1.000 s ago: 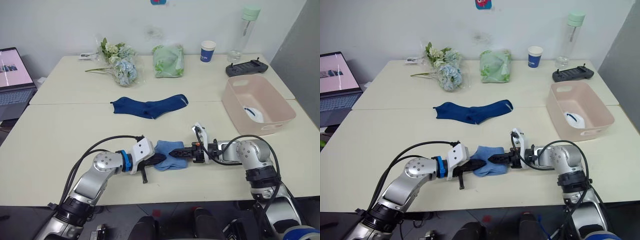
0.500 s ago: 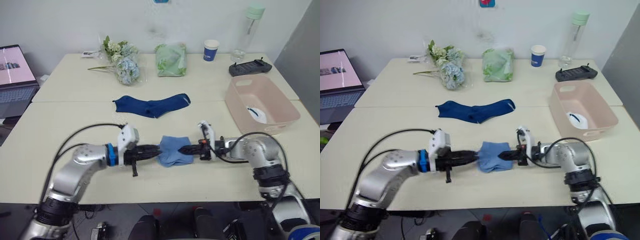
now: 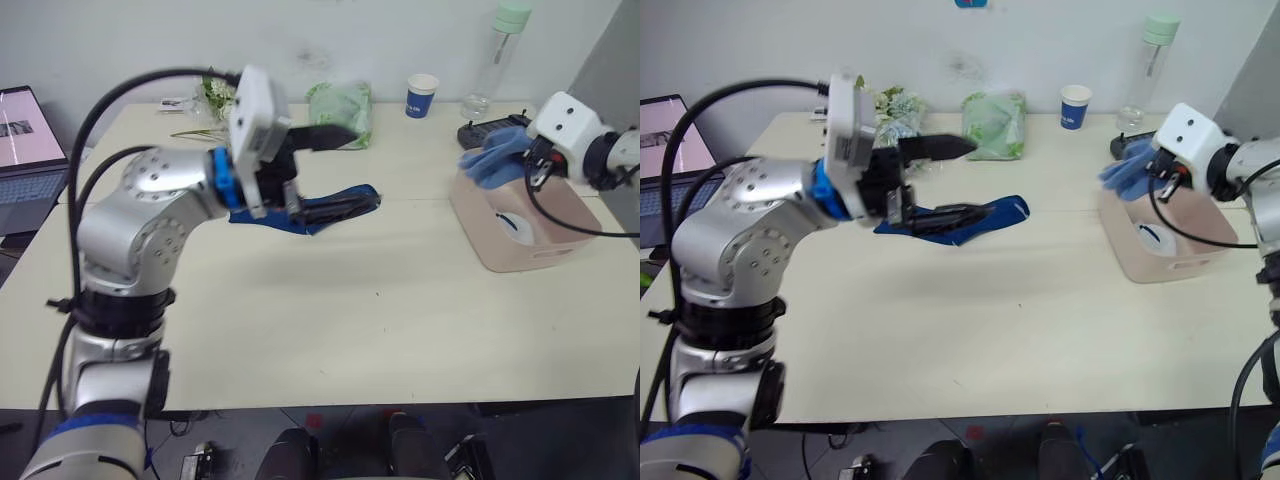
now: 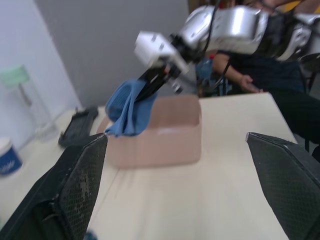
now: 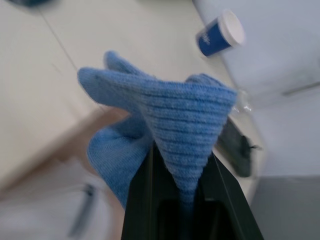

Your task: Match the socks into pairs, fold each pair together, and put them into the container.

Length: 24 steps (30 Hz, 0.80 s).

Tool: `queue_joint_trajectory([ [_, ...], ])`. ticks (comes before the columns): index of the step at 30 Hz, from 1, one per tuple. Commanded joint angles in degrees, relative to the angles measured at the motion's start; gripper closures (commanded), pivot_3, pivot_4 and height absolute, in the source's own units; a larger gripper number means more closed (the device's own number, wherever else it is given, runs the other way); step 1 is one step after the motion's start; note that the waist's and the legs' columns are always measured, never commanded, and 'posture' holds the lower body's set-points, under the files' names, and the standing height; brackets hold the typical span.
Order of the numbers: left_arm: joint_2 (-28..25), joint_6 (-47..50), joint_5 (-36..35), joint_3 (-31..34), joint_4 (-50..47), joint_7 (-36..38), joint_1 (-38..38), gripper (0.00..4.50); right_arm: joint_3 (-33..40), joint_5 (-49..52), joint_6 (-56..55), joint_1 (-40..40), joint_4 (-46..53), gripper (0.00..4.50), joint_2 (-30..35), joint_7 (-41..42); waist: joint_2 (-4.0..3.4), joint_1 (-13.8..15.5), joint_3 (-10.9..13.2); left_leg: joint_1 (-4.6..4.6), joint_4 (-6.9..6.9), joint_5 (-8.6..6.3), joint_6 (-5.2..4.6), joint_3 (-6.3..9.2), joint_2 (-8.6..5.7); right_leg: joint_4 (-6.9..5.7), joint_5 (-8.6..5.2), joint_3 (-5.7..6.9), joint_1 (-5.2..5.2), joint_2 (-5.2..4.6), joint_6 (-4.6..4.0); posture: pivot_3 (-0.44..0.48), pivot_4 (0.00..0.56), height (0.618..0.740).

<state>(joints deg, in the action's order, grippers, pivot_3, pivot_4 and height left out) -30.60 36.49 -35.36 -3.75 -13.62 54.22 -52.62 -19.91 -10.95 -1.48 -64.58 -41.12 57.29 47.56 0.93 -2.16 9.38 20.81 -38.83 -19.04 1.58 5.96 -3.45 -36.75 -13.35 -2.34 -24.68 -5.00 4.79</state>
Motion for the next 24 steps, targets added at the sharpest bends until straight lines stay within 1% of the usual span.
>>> queue_joint_trajectory([
  [1,1.98,-3.33,3.22,-1.26,0.89,-1.67,-1.58,0.02,-4.28,-9.99,-13.18,-2.33,-10.24,4.50,-0.36,-5.07,0.00,-0.24,0.00,0.01,0.03,0.01,0.01,-0.02,0.01,0.00,0.00,0.01,-0.05,0.01,0.00,0.000,0.150,0.740],
  [5,2.26,-3.55,3.82,-2.34,-0.64,-0.88,0.43,0.02,-8.60,-16.94,-19.37,-2.15,-17.54,4.50,-2.70,-5.96,0.00,-0.72,0.01,0.09,-0.01,0.03,0.04,-0.07,0.02,-0.13,0.01,-0.19,-0.27,0.00,-0.02,0.000,0.150,0.740],
  [9,1.37,-3.16,3.74,-2.13,-2.46,-0.38,2.75,0.02,-8.75,-17.88,-22.54,-1.34,-19.53,4.50,-3.70,-1.86,0.00,-1.11,0.00,0.09,-0.01,0.03,0.04,-0.05,0.08,-0.14,0.01,-0.26,-0.32,-0.01,-0.01,0.000,0.150,0.740],
  [13,0.57,-3.47,4.09,-2.43,-2.61,0.48,3.43,0.02,-7.99,-17.98,-24.46,-1.98,-20.22,4.50,-3.81,1.54,-0.01,-1.08,0.00,0.11,-0.03,0.03,0.04,0.04,0.07,-0.14,0.01,-0.22,-0.32,-0.01,-0.01,0.000,0.150,0.740],
  [14,0.65,-3.39,4.02,-2.43,-2.46,0.49,3.35,0.01,-7.70,-17.77,-24.51,-2.28,-20.44,4.18,-3.91,2.26,-0.01,-1.08,0.00,0.11,-0.03,0.03,0.04,0.05,0.06,-0.14,0.01,-0.22,-0.31,-0.01,-0.01,0.000,0.150,0.740],
  [17,0.56,-3.46,4.05,-2.65,-2.10,1.07,3.65,0.00,-5.65,-14.89,-22.92,-3.39,-20.52,3.29,-4.38,8.38,-0.01,-1.08,0.00,0.11,-0.04,0.03,0.04,0.04,0.06,-0.14,0.01,-0.22,-0.31,-0.02,-0.01,0.000,0.150,0.740],
  [19,0.16,-3.30,3.98,-2.49,-2.26,1.32,4.14,0.00,-3.71,-12.77,-21.25,-4.36,-19.49,2.56,-4.25,12.50,-0.01,-1.08,0.00,0.11,-0.04,0.03,0.04,0.06,0.06,-0.14,0.01,-0.22,-0.31,-0.02,-0.01,0.000,0.150,0.740],
  [20,0.00,-3.32,3.98,-2.31,-2.23,1.42,4.28,0.00,-2.76,-11.78,-20.05,-4.95,-18.86,2.29,-4.10,14.69,-0.01,-1.07,0.00,0.11,-0.04,0.03,0.04,0.06,0.06,-0.14,0.01,-0.22,-0.31,-0.02,-0.01,0.000,0.150,0.740],
  [21,-0.17,-3.25,3.97,-2.11,-2.14,1.46,4.36,0.00,-1.84,-10.73,-18.62,-5.54,-18.20,1.89,-3.93,17.10,-0.01,-1.08,0.00,0.11,-0.04,0.03,0.04,0.05,0.06,-0.14,0.01,-0.22,-0.31,-0.02,-0.01,0.000,0.150,0.740],
  [23,-0.44,-3.40,4.13,-1.86,-1.98,1.65,4.45,0.00,0.16,-8.76,-15.98,-7.12,-16.84,1.25,-3.74,20.47,-0.02,-1.10,0.01,0.11,-0.05,0.03,0.04,0.06,0.06,-0.15,0.01,-0.22,-0.31,-0.02,-0.01,0.000,0.150,0.740],
  [24,-0.49,-3.46,4.31,-1.82,-1.99,1.49,4.51,0.00,1.41,-7.55,-12.51,-8.53,-16.47,0.88,-3.90,22.57,-0.02,-1.11,0.01,0.11,-0.05,0.03,0.04,0.06,0.07,-0.17,0.01,-0.22,-0.32,-0.01,-0.01,0.000,0.150,0.740],
])
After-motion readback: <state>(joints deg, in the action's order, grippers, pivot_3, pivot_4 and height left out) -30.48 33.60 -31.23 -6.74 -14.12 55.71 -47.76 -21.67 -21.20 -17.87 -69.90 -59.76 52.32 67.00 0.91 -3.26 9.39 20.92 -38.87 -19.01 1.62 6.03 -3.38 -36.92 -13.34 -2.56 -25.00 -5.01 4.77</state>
